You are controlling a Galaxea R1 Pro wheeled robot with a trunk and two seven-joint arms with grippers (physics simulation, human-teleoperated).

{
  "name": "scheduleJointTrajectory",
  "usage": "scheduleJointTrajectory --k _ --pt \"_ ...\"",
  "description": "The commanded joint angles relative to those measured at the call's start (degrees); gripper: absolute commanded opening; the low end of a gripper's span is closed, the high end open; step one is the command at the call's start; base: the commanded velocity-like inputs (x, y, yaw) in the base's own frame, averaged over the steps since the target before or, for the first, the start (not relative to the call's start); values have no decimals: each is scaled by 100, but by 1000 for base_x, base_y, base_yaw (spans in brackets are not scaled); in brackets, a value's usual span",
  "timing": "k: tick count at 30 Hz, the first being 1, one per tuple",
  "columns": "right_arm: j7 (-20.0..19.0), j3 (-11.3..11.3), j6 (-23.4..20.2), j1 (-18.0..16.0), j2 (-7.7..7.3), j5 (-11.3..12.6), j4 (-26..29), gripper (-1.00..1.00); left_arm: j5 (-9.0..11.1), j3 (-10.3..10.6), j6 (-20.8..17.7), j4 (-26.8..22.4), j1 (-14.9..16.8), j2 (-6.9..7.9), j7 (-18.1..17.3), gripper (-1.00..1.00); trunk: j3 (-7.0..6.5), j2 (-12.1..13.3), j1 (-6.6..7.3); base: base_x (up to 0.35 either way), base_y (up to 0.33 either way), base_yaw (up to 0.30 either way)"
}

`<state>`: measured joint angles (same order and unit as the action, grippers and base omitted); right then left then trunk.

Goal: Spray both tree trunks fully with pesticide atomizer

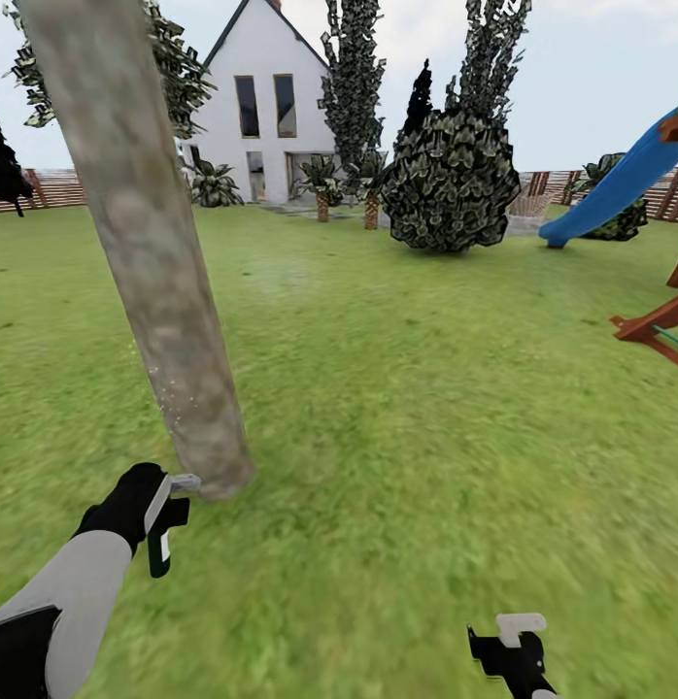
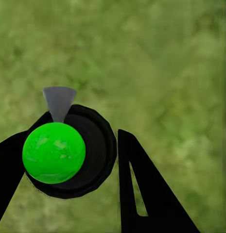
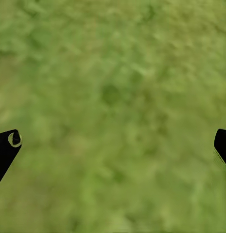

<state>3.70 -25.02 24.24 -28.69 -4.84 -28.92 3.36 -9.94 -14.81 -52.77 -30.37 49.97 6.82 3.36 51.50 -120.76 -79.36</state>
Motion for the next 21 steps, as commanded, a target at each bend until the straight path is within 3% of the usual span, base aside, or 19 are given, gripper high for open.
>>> scheduleJointTrajectory --k 1,5,11,21 --pt "32 -29 19 -5 0 -61 -10 100 -26 -33 -22 -8 4 -2 2 -100 5 -2 -2 191 -210 142" --pt "32 -29 19 -5 8 -61 -11 100 -20 -31 -30 -153 4 -5 8 -100 5 -2 -2 118 -242 231" --pt "34 -29 19 -5 10 -61 -11 100 -24 -22 -31 -237 4 -124 16 -100 5 -2 -2 10 -265 275" --pt "33 -29 19 -5 10 -61 -13 100 -24 -22 -31 -241 4 -137 16 -100 5 -2 -2 0 -268 277"
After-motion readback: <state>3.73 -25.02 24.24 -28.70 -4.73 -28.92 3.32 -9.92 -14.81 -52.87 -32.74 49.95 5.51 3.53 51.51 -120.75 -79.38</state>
